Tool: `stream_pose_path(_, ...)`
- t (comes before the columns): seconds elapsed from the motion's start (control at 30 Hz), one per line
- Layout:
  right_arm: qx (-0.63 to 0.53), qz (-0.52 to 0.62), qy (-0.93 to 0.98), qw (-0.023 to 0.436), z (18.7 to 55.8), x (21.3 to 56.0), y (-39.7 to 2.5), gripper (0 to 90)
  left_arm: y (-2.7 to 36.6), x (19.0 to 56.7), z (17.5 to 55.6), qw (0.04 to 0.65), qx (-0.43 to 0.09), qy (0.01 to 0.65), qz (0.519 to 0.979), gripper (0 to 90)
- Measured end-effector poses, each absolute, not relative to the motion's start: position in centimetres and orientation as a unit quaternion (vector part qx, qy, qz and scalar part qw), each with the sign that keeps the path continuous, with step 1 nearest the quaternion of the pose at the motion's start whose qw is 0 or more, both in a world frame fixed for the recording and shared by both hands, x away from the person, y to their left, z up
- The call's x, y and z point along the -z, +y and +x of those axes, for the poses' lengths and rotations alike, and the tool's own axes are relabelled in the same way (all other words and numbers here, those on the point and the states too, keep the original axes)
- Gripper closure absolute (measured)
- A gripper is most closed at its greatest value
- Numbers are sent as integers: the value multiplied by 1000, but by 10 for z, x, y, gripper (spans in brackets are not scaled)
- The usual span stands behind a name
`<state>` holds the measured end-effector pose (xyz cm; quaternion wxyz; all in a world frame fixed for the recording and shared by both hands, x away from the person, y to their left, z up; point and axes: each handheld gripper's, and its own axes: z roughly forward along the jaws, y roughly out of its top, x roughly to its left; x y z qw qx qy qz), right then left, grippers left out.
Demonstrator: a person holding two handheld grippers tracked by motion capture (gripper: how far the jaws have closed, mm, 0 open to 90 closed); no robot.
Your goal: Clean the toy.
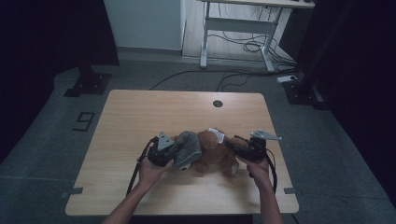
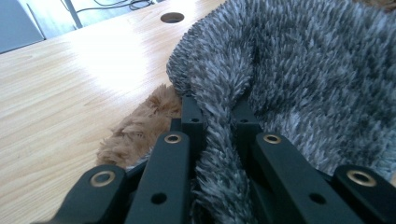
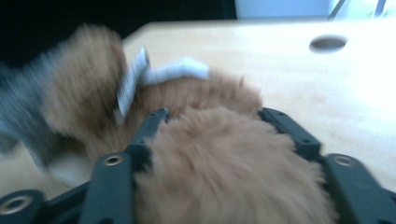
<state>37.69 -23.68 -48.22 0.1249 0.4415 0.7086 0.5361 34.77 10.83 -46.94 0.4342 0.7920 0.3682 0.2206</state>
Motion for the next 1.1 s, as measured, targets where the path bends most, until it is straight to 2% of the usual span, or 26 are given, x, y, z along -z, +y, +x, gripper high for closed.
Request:
stream_pose_path(0.23,-527,436,724,87,368,509,-235,594,128,466,346,452,-203,379,781,797)
stream_pose_path(0.5,-535,429,722,89,365,515,-237,609,163,467,349,446,-209,418,764,796)
stream_pose_path(0.63,-537,428,721,94,365,515,-237,609,171,461,351,461,-194,431,751,796)
stream_pose_path(0.77,-540,420,722,101,364,516,-235,609,153,441,353,476,-190,410,755,796)
stream_pose_path(0.93,-545,414,722,104,364,516,-234,609,102,418,361,481,-183,368,775,795)
stream_pose_path(1.1,-543,411,724,106,362,516,-234,611,60,429,379,430,-173,365,807,793)
